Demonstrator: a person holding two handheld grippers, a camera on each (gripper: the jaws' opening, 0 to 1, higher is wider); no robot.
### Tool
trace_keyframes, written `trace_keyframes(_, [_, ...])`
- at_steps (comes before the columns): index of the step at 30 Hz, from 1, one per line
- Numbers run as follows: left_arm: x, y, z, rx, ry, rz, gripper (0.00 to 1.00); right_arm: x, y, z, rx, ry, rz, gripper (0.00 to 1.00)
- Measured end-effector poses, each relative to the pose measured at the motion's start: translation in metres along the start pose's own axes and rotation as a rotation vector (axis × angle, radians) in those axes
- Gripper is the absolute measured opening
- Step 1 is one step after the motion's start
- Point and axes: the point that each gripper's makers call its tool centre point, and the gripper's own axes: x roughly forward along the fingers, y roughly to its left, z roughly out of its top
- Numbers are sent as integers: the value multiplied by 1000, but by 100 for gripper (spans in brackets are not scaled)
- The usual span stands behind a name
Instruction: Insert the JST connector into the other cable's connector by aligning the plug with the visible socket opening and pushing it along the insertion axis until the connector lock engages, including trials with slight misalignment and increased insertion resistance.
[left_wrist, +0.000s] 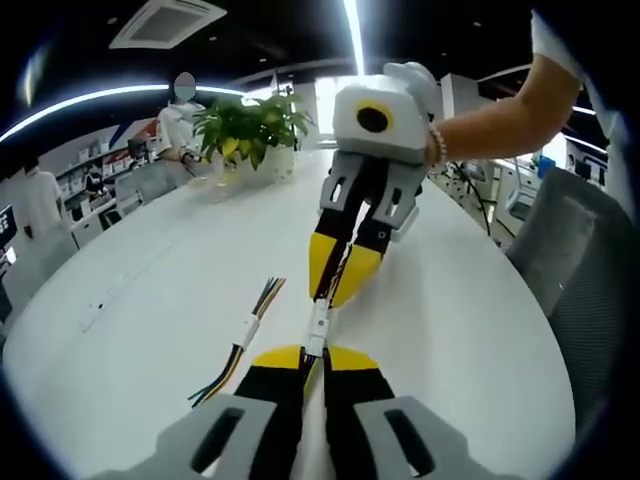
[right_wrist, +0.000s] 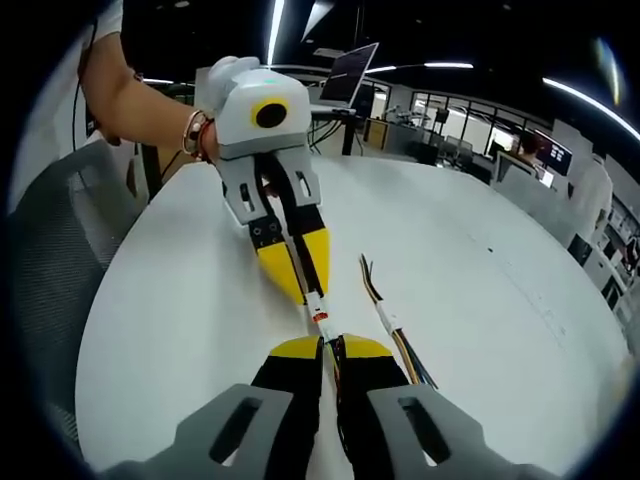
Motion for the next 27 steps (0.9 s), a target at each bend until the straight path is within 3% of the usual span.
trace_keyframes(27, [-1,-1,2,4,5,-2,0,6,3,3,-48,34,10,2])
